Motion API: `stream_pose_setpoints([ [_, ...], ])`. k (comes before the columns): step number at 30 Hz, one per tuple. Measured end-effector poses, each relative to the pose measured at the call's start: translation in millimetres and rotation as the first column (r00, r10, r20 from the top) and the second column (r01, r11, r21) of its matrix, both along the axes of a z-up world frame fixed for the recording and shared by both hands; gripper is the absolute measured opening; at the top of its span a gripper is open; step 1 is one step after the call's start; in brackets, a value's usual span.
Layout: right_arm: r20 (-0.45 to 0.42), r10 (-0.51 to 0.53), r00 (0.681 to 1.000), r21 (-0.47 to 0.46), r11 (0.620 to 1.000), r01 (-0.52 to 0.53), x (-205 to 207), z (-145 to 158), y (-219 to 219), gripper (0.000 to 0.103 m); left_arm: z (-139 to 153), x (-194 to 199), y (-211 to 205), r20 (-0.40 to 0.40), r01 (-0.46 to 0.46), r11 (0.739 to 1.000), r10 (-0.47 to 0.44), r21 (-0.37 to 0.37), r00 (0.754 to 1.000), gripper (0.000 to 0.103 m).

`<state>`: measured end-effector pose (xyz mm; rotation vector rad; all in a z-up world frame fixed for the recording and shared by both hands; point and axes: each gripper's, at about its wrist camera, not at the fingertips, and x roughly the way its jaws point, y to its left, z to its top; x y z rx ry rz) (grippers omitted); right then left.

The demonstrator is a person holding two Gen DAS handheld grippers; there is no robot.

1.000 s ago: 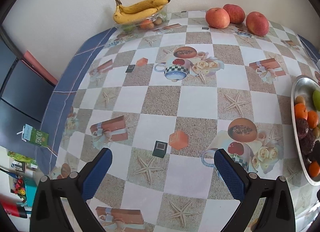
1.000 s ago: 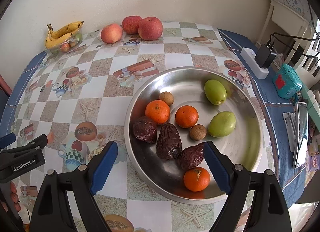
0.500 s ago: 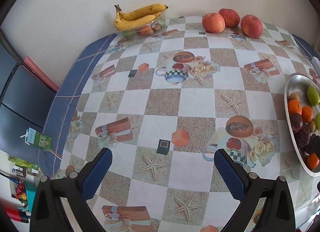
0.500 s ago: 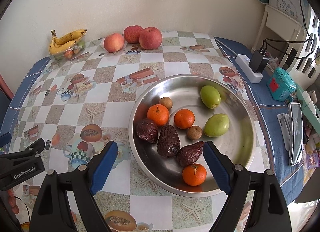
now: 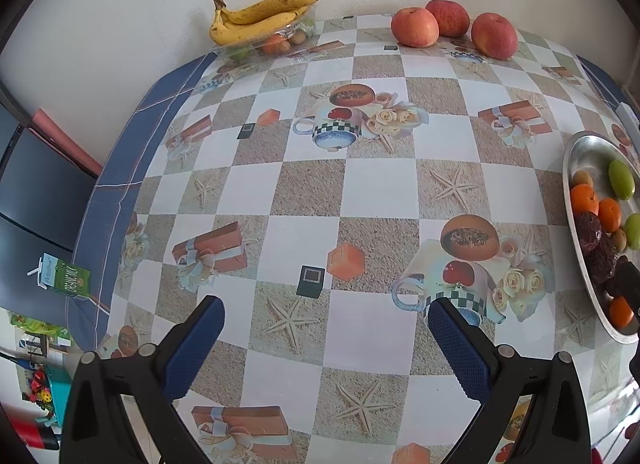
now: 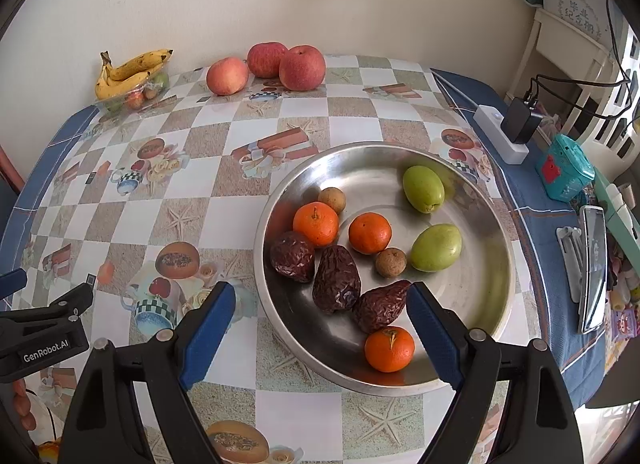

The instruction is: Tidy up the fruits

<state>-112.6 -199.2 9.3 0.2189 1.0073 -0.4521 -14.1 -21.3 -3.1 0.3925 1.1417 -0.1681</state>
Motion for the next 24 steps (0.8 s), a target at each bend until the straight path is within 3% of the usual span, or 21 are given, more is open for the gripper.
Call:
stream_pose_setpoints([
  [24, -0.01, 0.012, 1.0, -0.001, 1.0, -0.012, 1.7, -3.7, 2.9, 0.088, -6.0, 0.5, -1.8, -0.037, 0.002, 1.0, -0.003, -0.008, 0.999, 0.103],
])
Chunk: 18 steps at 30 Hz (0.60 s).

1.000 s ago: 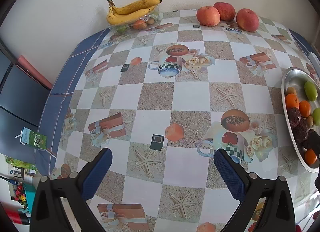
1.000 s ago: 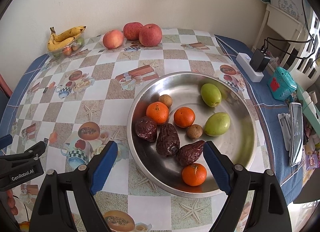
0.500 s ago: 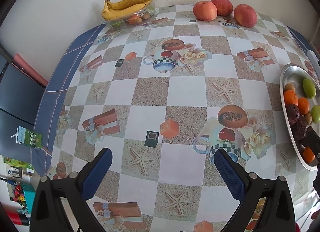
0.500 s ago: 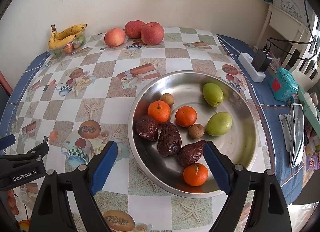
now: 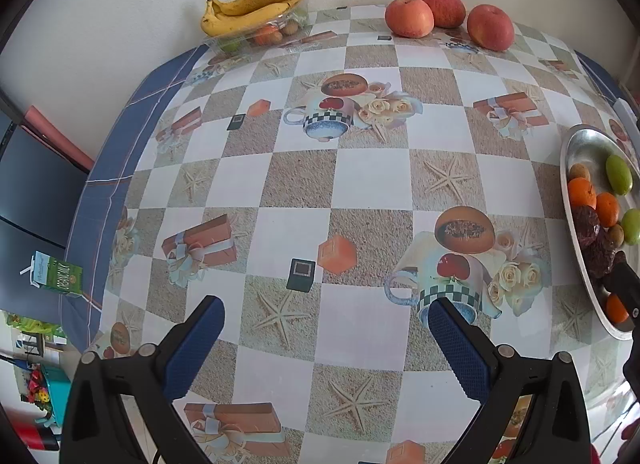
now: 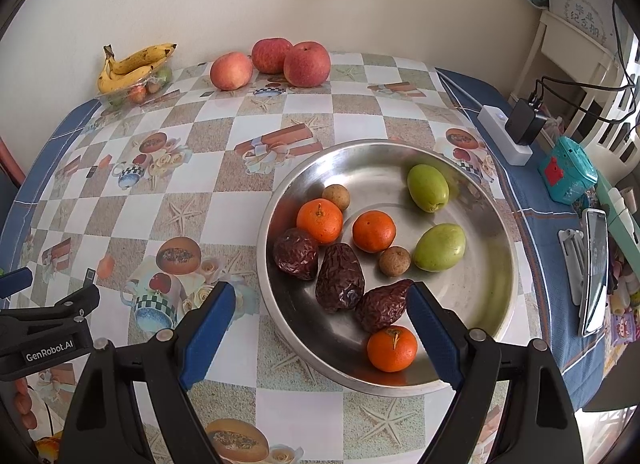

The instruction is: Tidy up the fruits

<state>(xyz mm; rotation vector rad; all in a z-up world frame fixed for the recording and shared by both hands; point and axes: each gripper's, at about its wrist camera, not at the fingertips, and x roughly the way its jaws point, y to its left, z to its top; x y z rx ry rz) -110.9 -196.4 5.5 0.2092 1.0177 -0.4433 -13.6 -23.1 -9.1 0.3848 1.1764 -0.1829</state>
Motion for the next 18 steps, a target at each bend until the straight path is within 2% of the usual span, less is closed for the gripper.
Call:
stream_pose_setpoints([
  [18, -0.013, 0.013, 1.0, 0.003, 1.0, -0.013, 1.0, -2.3, 0.1, 0.088, -2.6, 0.4, -0.6, -0.014, 0.002, 1.0, -0.002, -0.002, 1.0, 0.103],
])
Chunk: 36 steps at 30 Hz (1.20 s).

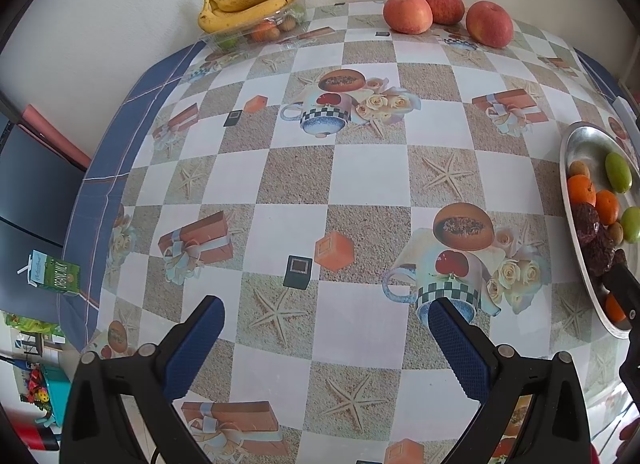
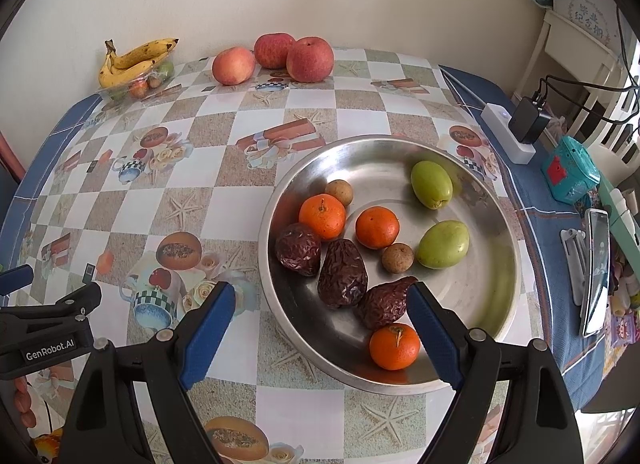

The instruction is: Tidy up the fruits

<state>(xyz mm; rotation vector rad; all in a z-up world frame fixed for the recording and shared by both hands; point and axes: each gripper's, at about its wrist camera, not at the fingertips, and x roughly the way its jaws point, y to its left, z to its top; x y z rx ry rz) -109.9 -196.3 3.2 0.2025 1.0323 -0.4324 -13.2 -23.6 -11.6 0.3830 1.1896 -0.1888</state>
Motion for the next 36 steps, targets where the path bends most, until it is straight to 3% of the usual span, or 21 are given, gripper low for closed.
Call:
stream_pose_setpoints([
  [29, -0.004, 0.002, 1.0, -0.001, 1.0, -0.002, 0.3, -1.3, 1.2, 0.088, -3.4, -1.7, -0.5, -0.006, 0.005, 1.0, -0.005, 0.002, 1.0, 0.103],
  [36, -0.006, 0.003, 1.0, -0.001, 1.0, -0.003, 0.4, -1.7, 1.2, 0.088, 2.4, -0.5, 1.3, 0.005, 0.0, 1.0, 0.0, -0.027, 1.0, 0.103],
])
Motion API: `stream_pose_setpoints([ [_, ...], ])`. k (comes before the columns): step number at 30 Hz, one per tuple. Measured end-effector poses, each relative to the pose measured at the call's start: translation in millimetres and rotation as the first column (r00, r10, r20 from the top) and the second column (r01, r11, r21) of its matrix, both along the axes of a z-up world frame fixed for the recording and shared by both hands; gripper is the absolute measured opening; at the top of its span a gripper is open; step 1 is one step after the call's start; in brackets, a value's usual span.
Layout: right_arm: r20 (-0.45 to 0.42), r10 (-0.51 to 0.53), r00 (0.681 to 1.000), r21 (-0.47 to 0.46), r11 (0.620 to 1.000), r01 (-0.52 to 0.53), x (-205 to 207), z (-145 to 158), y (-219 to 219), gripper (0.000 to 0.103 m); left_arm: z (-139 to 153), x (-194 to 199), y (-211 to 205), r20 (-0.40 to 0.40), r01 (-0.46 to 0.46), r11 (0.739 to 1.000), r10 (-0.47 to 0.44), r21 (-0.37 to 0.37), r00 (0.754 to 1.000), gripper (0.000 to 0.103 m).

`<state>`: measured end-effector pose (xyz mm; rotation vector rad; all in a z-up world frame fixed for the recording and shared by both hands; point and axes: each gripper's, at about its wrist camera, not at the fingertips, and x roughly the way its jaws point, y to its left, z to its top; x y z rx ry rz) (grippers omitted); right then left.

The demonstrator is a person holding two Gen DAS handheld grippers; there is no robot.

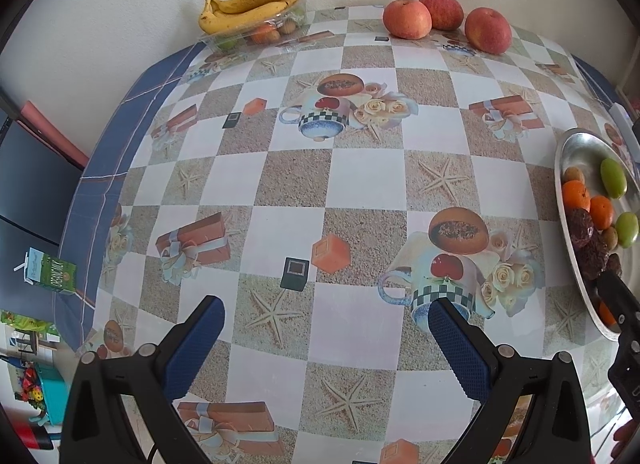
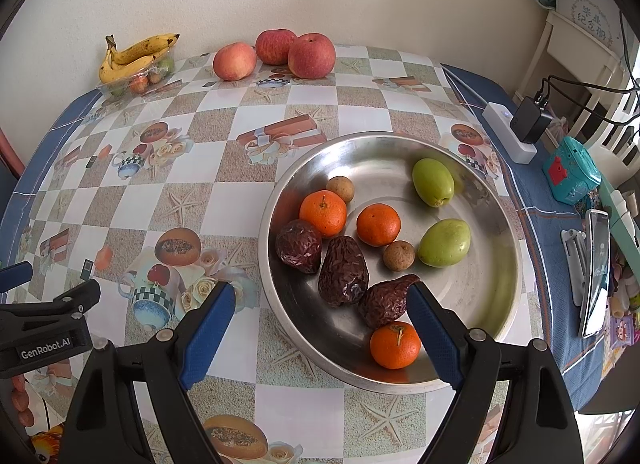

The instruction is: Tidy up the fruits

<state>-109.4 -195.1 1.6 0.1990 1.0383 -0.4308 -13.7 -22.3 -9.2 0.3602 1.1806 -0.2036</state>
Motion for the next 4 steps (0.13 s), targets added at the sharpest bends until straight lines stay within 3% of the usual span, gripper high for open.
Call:
stream_pose_setpoints([
  [4, -0.002, 0.001, 1.0, 0.0, 1.0, -0.001, -0.6, -1.6, 0.0, 0.088, 0.3, 1.5, 1.3, -0.005, -0.005, 1.0, 0.005, -0.006, 1.0, 0.103],
])
